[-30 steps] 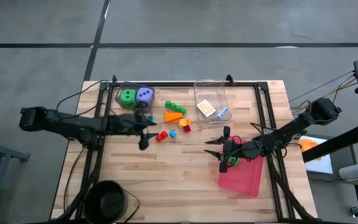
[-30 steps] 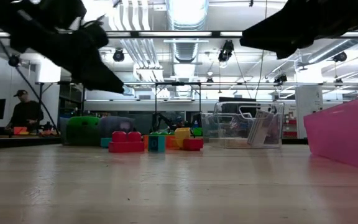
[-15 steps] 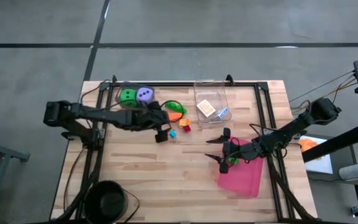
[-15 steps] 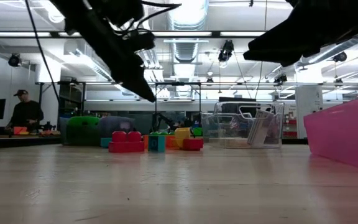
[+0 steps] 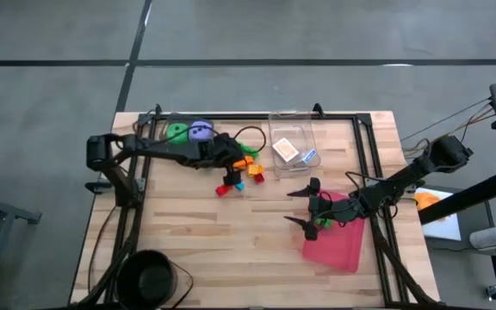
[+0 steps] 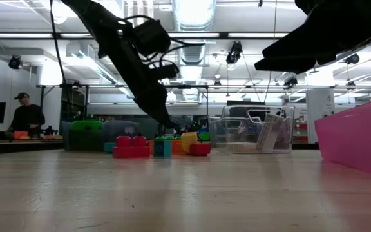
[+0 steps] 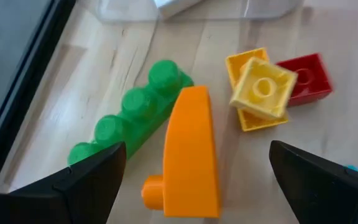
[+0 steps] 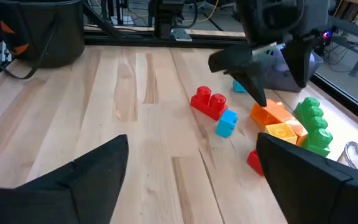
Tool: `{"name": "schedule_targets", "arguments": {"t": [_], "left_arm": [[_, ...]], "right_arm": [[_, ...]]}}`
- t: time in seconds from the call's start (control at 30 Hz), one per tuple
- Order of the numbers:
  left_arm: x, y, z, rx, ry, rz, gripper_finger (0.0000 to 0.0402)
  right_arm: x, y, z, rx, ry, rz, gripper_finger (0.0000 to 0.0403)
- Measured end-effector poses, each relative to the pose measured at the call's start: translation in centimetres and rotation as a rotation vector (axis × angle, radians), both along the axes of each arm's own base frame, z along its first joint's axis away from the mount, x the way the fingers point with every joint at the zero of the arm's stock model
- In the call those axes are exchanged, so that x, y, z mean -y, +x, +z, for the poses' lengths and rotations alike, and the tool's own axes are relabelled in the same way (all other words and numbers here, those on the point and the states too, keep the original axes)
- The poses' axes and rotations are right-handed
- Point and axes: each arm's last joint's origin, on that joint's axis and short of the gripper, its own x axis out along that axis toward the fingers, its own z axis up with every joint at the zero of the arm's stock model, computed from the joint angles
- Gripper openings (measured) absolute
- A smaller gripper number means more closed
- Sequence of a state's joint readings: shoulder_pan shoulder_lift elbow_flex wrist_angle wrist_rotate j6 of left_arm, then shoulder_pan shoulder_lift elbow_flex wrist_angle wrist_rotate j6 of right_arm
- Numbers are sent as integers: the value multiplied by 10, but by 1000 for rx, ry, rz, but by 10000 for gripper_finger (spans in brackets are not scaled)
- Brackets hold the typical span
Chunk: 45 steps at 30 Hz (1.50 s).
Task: Pick & Place Toys
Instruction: Put the orange game piece into the pink bin
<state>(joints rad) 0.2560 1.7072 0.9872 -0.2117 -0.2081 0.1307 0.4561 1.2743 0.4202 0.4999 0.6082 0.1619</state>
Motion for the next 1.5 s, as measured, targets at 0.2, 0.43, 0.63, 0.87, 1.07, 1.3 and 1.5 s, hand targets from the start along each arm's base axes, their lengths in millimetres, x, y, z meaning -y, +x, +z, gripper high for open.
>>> {"name": "schedule_targets", "arguments": {"t": [0.2, 0.43, 0.63, 0.87, 1.07, 1.3, 1.5], "left_arm": [[-5, 9, -14, -57, -38, 4, 394], [-13, 9, -27, -111, -57, 36, 348], [-16, 5, -30, -144, -72, 48, 283], [-16, 5, -30, -142, -96, 44, 215], [-17, 6, -28, -130, -89, 55, 149], [-17, 6, -26, -117, -88, 71, 62], [-17, 4, -19, -100, -95, 92, 8]], "right_arm": [[0, 0, 0, -3, -1, 2, 323], [0, 0, -1, -7, -1, 2, 323], [0, 0, -1, -8, 0, 2, 323], [0, 0, -1, -10, 0, 2, 323], [0, 0, -1, -10, 1, 6, 323], [0, -1, -1, -14, -1, 6, 323], [0, -1, -1, -14, -1, 6, 323]]}}
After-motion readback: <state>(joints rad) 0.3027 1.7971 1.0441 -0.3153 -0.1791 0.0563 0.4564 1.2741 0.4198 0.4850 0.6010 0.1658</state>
